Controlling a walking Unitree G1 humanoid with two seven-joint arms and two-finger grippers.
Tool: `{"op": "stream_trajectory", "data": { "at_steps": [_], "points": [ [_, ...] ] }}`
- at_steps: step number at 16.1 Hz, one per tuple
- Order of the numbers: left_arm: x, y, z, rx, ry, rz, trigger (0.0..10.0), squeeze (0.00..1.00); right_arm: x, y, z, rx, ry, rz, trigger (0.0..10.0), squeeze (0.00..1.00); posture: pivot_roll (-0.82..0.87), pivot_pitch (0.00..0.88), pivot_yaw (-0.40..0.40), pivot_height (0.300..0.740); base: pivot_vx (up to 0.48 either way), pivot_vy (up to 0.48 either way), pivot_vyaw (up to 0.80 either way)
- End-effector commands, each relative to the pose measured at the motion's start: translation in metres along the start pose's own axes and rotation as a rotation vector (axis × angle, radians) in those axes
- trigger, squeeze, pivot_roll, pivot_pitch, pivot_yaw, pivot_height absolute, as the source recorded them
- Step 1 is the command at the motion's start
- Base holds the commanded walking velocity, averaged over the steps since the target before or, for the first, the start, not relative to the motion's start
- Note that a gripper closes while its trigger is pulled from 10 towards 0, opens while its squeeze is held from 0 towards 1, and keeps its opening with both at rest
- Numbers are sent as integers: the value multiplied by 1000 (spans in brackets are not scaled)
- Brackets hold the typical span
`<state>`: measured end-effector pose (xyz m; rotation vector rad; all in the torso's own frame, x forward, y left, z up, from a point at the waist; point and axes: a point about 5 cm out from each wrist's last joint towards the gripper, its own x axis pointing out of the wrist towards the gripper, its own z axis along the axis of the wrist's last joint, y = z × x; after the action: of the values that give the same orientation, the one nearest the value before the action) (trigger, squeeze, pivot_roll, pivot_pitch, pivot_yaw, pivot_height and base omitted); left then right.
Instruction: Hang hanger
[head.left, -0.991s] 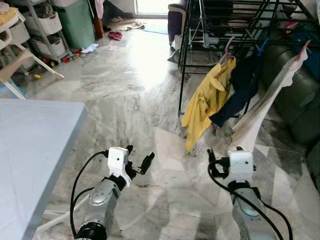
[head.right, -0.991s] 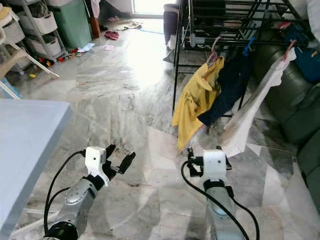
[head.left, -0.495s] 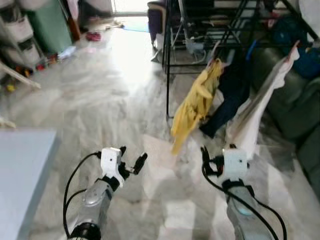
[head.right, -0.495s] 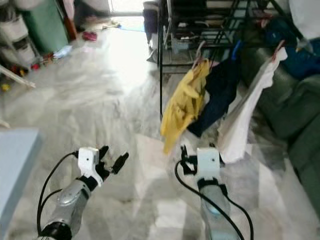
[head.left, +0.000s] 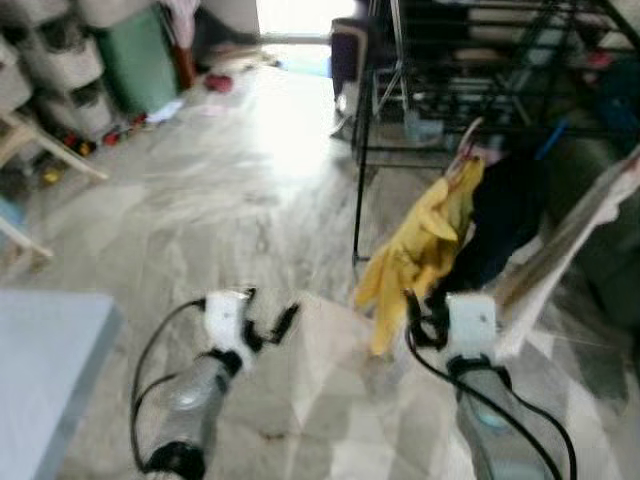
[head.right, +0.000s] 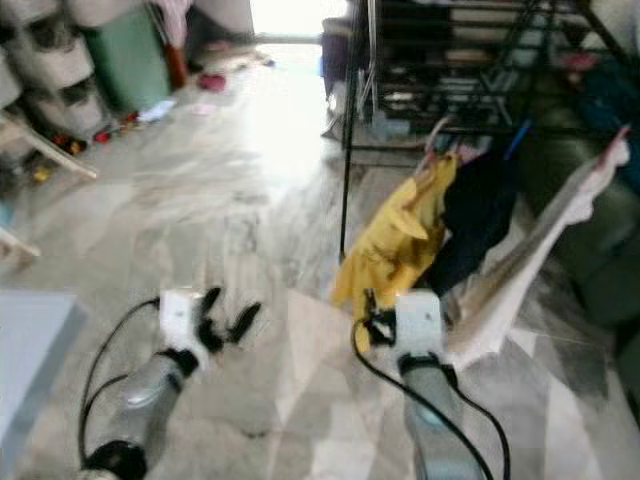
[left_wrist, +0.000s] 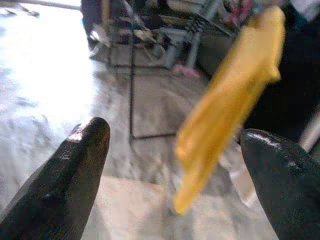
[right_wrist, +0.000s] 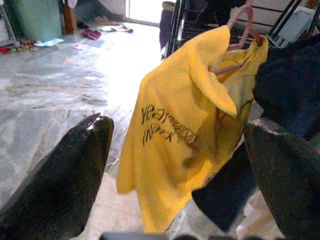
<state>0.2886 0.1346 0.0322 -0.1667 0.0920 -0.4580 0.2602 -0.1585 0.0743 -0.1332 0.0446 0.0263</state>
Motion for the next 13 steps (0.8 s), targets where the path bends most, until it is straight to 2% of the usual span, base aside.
{"op": "stream_trajectory", "data": {
  "at_steps": [1,5,8,10,13],
  "points": [
    [6,-11,0,-2,0,-36,10000,0,-2,-12,-5,-9,18,-37,10000,0,-197,64,21,740,409,0,0],
    [5,-11,-4,-11,14,-38,10000,0,1,-10,-1,-3,9,-72,10000,0,-200,56,19,740,402,0,0],
    [5,-13,-6,-14,21,-40,10000,0,4,-17,-3,14,37,-124,10000,0,-201,52,20,740,377,0,0],
    [6,-14,-5,-27,12,-59,10000,0,9,-18,3,31,24,-125,10000,0,-203,49,22,740,0,0,0],
    [7,-16,-6,-25,18,-87,10000,0,18,-9,12,58,35,-93,10000,0,-204,52,23,740,0,0,0]
  ]
}}
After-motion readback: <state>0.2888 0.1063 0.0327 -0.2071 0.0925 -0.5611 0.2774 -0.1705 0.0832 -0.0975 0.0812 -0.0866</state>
